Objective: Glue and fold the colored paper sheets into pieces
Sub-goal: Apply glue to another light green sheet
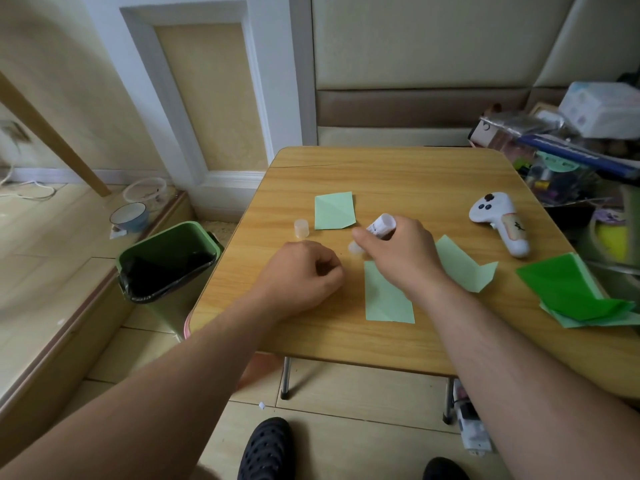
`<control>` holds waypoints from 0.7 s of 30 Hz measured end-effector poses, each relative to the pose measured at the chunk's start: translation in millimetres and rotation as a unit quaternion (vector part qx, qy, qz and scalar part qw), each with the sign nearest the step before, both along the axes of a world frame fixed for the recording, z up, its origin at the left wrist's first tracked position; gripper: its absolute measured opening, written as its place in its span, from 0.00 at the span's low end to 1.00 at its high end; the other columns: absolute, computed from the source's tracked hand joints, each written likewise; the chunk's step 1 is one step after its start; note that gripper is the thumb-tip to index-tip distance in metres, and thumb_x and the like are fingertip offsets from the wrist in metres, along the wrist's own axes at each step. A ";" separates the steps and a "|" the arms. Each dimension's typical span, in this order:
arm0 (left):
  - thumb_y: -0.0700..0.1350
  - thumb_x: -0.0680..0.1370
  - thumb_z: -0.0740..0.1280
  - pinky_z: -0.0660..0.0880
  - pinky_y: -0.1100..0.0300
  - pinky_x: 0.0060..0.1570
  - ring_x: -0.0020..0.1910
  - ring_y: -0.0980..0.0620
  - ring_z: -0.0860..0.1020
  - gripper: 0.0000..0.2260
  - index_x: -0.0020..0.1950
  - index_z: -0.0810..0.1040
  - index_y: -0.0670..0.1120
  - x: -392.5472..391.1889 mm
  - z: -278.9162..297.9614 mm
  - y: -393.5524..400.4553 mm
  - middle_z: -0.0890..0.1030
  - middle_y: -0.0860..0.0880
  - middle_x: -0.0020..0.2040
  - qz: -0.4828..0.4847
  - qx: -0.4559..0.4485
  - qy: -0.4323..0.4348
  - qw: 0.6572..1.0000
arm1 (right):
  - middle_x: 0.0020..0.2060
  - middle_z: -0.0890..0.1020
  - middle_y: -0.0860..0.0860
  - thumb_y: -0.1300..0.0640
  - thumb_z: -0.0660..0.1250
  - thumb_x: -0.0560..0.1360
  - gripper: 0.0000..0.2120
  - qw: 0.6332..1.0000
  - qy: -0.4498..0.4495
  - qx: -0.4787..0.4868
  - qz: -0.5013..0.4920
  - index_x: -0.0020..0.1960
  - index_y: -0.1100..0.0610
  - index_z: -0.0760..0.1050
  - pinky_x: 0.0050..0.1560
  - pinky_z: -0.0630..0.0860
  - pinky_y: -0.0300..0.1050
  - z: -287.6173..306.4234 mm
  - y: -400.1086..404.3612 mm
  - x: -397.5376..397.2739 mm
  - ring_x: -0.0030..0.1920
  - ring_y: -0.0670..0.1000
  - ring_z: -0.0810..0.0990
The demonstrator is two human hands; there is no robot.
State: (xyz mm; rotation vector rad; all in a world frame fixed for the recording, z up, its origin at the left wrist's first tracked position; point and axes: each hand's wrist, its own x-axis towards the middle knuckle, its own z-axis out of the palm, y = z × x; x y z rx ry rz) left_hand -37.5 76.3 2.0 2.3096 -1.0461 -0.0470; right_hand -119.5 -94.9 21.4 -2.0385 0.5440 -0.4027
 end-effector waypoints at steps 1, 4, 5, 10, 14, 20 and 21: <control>0.52 0.76 0.67 0.78 0.53 0.40 0.38 0.57 0.79 0.09 0.42 0.85 0.52 -1.3 0.9 -0.2 0.82 0.56 0.37 0.013 -0.006 -0.002 1.000 | 0.38 0.86 0.38 0.45 0.71 0.78 0.11 0.999 -0.029 0.038 -0.006 0.44 0.51 0.83 0.43 0.79 0.45 1.3 0.2 -0.5 0.41 0.46 0.83; 0.53 0.80 0.67 0.78 0.55 0.39 0.37 0.57 0.80 0.10 0.46 0.87 0.52 -8.7 9.4 -5.4 0.83 0.56 0.36 0.067 -0.071 0.022 0.995 | 0.36 0.86 0.44 0.48 0.72 0.78 0.08 0.975 -0.109 0.192 -0.034 0.46 0.51 0.83 0.37 0.75 0.46 9.5 1.8 -1.1 0.35 0.48 0.80; 0.54 0.80 0.67 0.79 0.57 0.40 0.39 0.58 0.80 0.09 0.49 0.87 0.53 -11.9 13.1 -8.2 0.84 0.56 0.38 0.079 -0.104 0.053 0.990 | 0.38 0.85 0.48 0.48 0.71 0.78 0.08 0.963 -0.121 0.240 -0.034 0.48 0.52 0.84 0.34 0.72 0.45 13.1 2.0 -1.6 0.35 0.49 0.79; 0.54 0.83 0.67 0.74 0.63 0.48 0.44 0.65 0.79 0.13 0.65 0.83 0.55 -31.0 24.4 -24.8 0.84 0.64 0.43 0.069 -0.264 0.305 0.913 | 0.48 0.88 0.50 0.52 0.68 0.79 0.10 0.945 -0.142 0.294 0.018 0.59 0.52 0.82 0.36 0.71 0.44 21.2 5.7 -5.7 0.39 0.51 0.79; 0.56 0.83 0.66 0.74 0.59 0.50 0.49 0.55 0.77 0.09 0.60 0.84 0.59 -38.8 28.6 -31.1 0.83 0.63 0.42 0.083 -0.325 0.395 0.855 | 0.48 0.87 0.47 0.54 0.70 0.81 0.08 0.950 -0.154 0.272 0.006 0.59 0.51 0.82 0.43 0.76 0.43 15.6 12.3 -10.1 0.41 0.46 0.80; 0.54 0.82 0.68 0.74 0.58 0.52 0.51 0.55 0.78 0.06 0.56 0.84 0.60 -37.0 27.0 -31.8 0.83 0.64 0.43 0.095 -0.353 0.395 0.843 | 0.47 0.84 0.44 0.53 0.69 0.82 0.09 0.942 -0.128 0.311 -0.010 0.60 0.51 0.85 0.43 0.73 0.35 9.0 16.3 -17.3 0.41 0.42 0.76; 0.54 0.82 0.68 0.74 0.58 0.52 0.51 0.55 0.78 0.06 0.56 0.84 0.59 -36.5 26.6 -31.7 0.84 0.63 0.44 0.095 -0.354 0.391 0.844 | 0.47 0.85 0.43 0.53 0.69 0.82 0.09 0.942 -0.125 0.311 -0.003 0.60 0.51 0.85 0.41 0.74 0.33 8.2 17.2 -18.6 0.40 0.39 0.77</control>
